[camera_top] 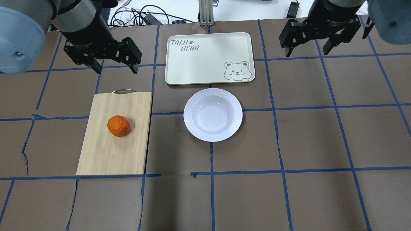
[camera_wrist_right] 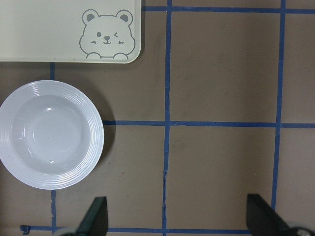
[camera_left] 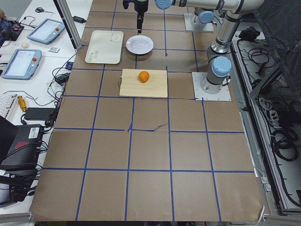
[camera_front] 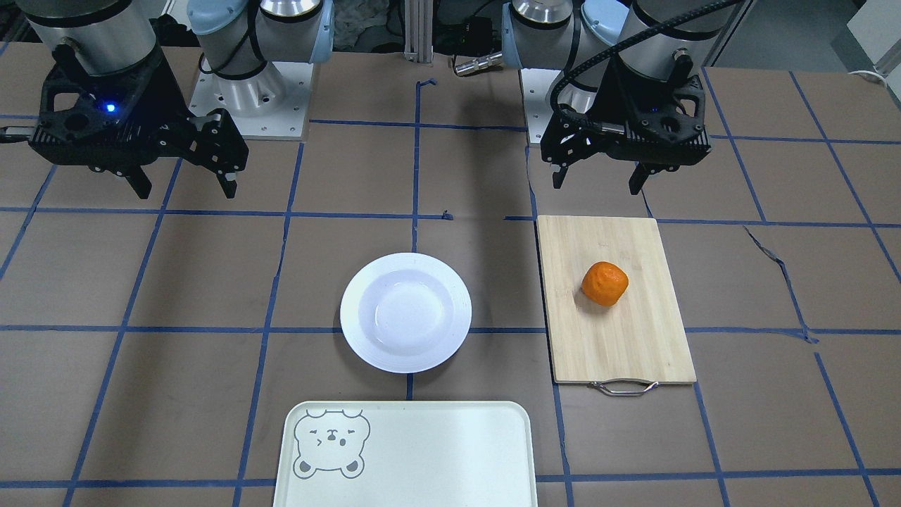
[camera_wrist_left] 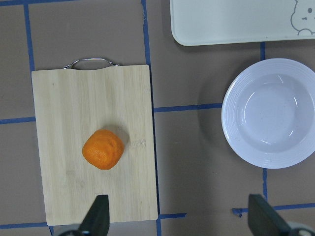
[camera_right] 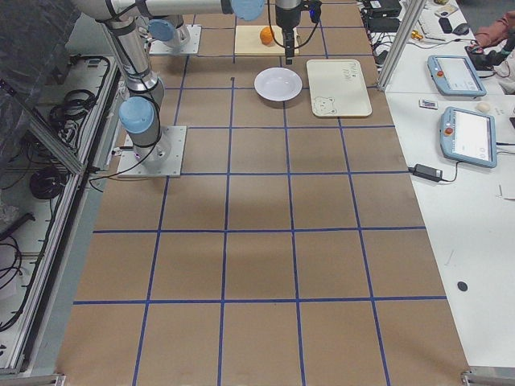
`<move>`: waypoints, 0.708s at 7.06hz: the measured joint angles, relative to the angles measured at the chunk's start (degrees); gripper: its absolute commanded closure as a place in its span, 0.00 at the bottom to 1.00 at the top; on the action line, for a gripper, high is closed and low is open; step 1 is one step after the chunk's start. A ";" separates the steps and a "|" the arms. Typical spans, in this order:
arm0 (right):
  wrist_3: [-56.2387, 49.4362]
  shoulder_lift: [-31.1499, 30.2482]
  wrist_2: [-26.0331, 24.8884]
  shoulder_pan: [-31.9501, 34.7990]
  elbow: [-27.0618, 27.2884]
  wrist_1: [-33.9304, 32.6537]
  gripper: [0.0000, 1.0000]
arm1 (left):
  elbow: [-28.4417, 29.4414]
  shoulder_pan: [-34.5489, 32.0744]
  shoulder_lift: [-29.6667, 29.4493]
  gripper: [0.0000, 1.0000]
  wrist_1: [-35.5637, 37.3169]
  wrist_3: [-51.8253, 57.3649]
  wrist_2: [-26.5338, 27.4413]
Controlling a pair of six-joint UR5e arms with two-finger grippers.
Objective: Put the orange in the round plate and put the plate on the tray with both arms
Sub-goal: 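Lower the left gripper onto the orange on the cutting board and grasp it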
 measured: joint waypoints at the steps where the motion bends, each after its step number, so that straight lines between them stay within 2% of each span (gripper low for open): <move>1: -0.04 0.25 0.00 0.11 0.11 0.02 0.00 | -0.05 0.88 -0.08 0.00 -0.95 -0.24 0.23; 3: -0.09 0.46 -0.01 -0.01 0.20 0.03 0.00 | -2.05 4.69 -1.00 0.00 -3.76 -1.80 0.67; 5: -0.15 0.59 -0.02 -0.30 0.32 0.03 0.00 | -9.40 9.64 -3.42 0.03 -0.15 -3.68 1.30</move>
